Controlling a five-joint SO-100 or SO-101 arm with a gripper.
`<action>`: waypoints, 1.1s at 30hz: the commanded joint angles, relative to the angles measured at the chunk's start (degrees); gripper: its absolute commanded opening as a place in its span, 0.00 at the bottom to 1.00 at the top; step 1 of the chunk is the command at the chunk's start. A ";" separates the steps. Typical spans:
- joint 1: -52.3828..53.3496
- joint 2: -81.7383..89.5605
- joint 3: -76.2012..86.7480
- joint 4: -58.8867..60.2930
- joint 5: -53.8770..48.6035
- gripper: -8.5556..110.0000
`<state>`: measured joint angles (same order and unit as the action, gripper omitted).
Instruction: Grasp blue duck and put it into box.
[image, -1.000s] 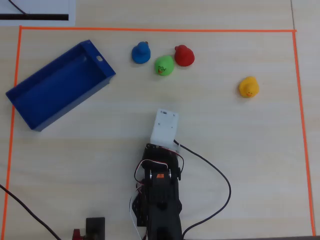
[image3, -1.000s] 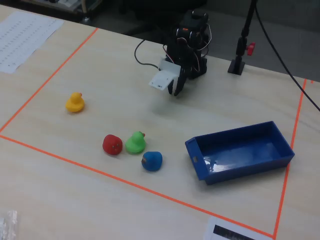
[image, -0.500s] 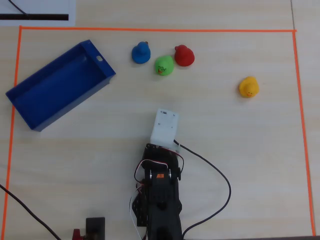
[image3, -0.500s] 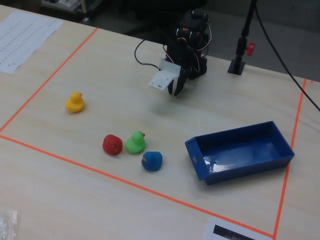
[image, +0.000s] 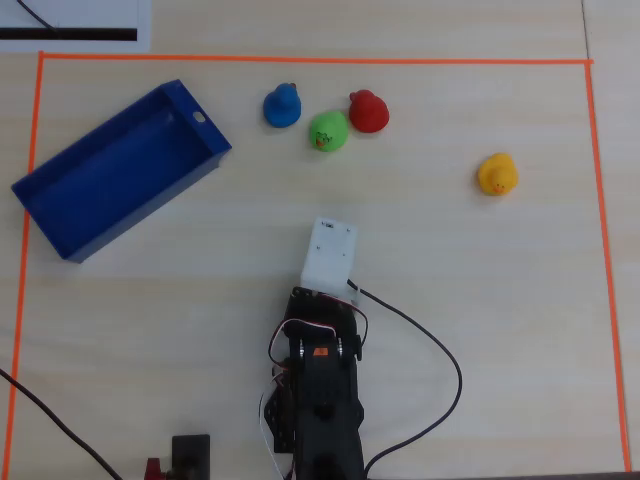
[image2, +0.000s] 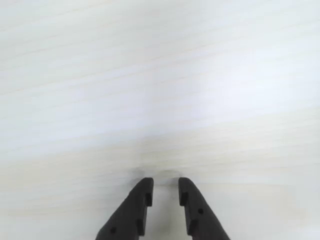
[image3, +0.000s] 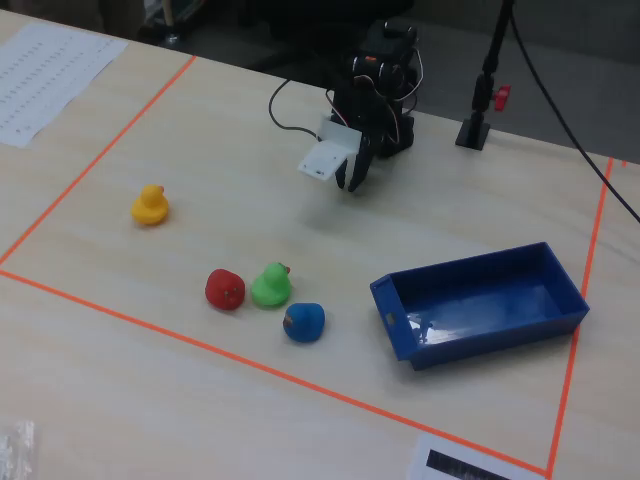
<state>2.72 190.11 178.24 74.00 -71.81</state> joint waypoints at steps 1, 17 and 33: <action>-0.26 -0.44 0.00 0.79 0.70 0.11; 0.18 -0.44 0.00 0.79 0.70 0.11; 3.25 -12.57 -13.80 -3.08 -2.29 0.07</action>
<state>4.83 184.39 174.99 72.60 -74.27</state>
